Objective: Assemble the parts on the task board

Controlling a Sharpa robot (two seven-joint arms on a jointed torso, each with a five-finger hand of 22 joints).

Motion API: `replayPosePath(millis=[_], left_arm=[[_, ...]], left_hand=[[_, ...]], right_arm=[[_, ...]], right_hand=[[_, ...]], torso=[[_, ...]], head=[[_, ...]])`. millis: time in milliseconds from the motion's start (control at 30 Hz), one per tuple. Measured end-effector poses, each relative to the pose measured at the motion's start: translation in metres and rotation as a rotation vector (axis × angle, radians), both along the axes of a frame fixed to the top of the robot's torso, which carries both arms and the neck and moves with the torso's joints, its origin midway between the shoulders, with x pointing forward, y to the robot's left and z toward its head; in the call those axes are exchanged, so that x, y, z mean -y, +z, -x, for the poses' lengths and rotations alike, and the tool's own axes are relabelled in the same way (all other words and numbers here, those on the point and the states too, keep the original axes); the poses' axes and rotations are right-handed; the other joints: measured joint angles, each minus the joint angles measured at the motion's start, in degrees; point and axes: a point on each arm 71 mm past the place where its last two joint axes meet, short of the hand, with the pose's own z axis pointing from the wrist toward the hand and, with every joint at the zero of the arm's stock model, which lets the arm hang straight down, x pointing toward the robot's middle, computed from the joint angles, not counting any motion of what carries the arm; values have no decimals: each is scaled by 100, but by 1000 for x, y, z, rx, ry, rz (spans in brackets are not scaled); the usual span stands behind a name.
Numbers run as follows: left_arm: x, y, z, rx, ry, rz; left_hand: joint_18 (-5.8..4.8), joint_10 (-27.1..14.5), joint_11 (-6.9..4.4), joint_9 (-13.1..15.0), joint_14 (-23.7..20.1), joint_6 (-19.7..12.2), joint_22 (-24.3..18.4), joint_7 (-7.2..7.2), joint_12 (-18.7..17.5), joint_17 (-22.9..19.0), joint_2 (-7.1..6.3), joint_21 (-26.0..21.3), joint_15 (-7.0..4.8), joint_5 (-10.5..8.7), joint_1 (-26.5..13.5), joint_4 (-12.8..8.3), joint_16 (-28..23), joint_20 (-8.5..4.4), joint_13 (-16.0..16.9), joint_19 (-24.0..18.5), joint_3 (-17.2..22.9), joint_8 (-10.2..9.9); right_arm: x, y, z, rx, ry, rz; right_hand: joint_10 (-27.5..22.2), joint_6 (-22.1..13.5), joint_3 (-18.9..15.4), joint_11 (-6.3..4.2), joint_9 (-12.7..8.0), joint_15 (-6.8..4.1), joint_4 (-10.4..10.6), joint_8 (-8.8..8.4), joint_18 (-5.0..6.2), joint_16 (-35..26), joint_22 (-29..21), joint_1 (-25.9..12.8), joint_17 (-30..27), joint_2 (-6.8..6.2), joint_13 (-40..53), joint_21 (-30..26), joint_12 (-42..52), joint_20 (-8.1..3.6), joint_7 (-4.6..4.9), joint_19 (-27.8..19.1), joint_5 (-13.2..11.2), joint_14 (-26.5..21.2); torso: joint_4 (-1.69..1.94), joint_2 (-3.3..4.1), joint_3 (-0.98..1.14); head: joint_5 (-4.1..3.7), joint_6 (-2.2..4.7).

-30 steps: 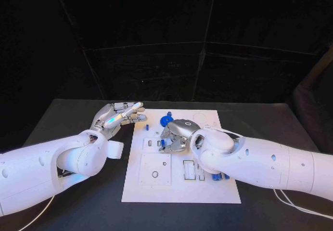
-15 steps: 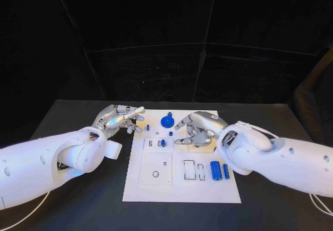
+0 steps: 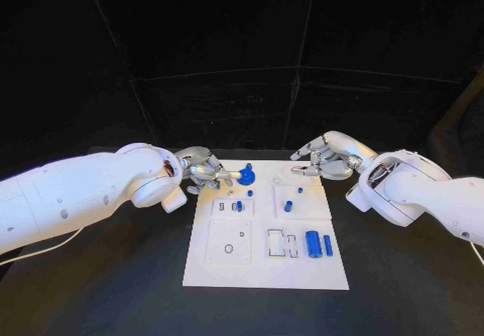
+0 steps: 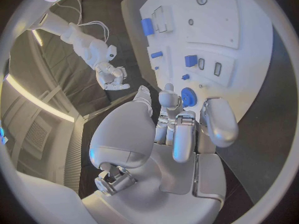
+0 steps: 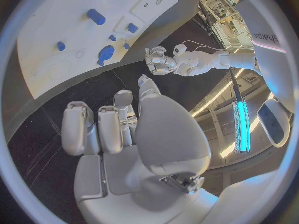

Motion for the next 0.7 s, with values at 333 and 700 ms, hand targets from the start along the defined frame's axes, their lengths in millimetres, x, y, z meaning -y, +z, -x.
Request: replayPosePath(millis=[333,700], left_arm=[[39,-10,-16,-98,-97,-348],[57,-13,-26,-118,-104,-492]], left_hand=[[-86,-60,-19,460,-6,-279,777,-9,806,-1,154,513,-20,0,-46,159,0,-2,793,149,-271,585],[-172,-46,-50,910,7,-424,1252,-71,1064,-1,214,814,-48,0,-107,194,0,-21,1059,185,-486,1065]], right_arm=[[0,-2,-4,-43,-8,-18],[-3,-4,-6,-64,-15,-11]], right_hand=[[-92,0,-48,10,-1,0,-15,0,93,-195,-266,0,-281,0,-174,-151,-199,-8,0,-192,26,0],[-92,0,-48,10,-1,0,-15,0,93,-221,-291,0,-302,0,-183,-174,-199,-8,0,-192,26,0]], torso=[[-25,-70,29],[-26,-65,30]], head=[[71,-21],[109,-56]])
